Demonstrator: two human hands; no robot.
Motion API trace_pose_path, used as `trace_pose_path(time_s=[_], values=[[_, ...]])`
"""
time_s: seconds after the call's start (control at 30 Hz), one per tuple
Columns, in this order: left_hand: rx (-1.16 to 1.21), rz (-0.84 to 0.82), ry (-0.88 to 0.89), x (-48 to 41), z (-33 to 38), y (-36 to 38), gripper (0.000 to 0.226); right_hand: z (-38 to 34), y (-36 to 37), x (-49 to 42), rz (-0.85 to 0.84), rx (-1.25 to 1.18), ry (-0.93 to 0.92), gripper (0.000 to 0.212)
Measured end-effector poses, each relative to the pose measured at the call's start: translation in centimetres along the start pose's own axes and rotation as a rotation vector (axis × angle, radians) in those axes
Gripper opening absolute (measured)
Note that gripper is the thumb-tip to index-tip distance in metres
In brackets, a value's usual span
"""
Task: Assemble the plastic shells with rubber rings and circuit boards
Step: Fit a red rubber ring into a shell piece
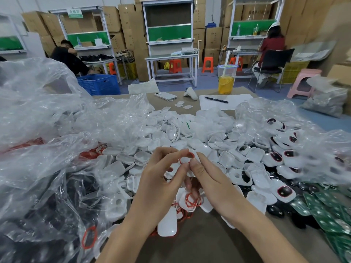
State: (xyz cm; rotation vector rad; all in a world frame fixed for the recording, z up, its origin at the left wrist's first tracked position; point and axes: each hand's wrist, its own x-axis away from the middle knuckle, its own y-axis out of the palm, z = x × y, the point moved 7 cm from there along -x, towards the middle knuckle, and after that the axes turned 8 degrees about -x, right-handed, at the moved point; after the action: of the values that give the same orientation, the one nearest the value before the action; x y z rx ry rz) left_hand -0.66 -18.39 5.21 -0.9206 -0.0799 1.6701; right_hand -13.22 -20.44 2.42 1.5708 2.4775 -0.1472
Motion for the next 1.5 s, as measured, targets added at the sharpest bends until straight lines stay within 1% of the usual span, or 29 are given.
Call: trace_pose_path(time_s=[0.27,0.43,0.6,0.73,0.83,1.0,1.13,1.23,1.37,1.5], values=[[0.048,-0.001,-0.027,0.0,0.0,0.1,0.028,0.1,0.1,0.1,0.005,0.065,-0.011,0.034],[0.238,-0.055,-0.115,-0.2,-0.8,0.5,0.024,0.2,0.0,0.0,0.019,0.076,-0.013,0.035],[0.279,-0.052,-0.138,-0.3,-0.9,0.5,0.02,-0.1,0.1,0.1,0.03,0.035,-0.034,0.028],[0.405,-0.056,-0.158,-0.4,-0.5,0.4,0.018,-0.2,0.2,-0.1,0.033,-0.008,-0.022,0.029],[0.517,-0.1,-0.203,-0.5,-0.5,0.8,0.019,-0.2,0.3,-0.1,0.034,-0.038,-0.019,0.03],[0.678,-0.232,-0.257,-0.3,-1.1,1.4,0.024,-0.2,0.3,0.0,0.038,-0.07,-0.024,0.03],[0.81,-0.283,-0.339,-0.3,-1.9,2.0,0.035,0.4,0.5,-0.1,0.012,-0.109,0.004,0.035],[0.788,-0.314,-0.343,-0.3,-2.3,2.1,0.03,0.7,0.7,-0.2,-0.021,-0.121,0.016,0.04],[0.727,-0.307,-0.374,-0.1,-2.9,1.9,0.026,1.0,0.6,0.0,-0.054,-0.108,0.054,0.047],[0.721,-0.338,-0.392,0.0,-2.9,2.0,0.027,0.9,0.7,0.1,-0.074,-0.063,0.064,0.043]])
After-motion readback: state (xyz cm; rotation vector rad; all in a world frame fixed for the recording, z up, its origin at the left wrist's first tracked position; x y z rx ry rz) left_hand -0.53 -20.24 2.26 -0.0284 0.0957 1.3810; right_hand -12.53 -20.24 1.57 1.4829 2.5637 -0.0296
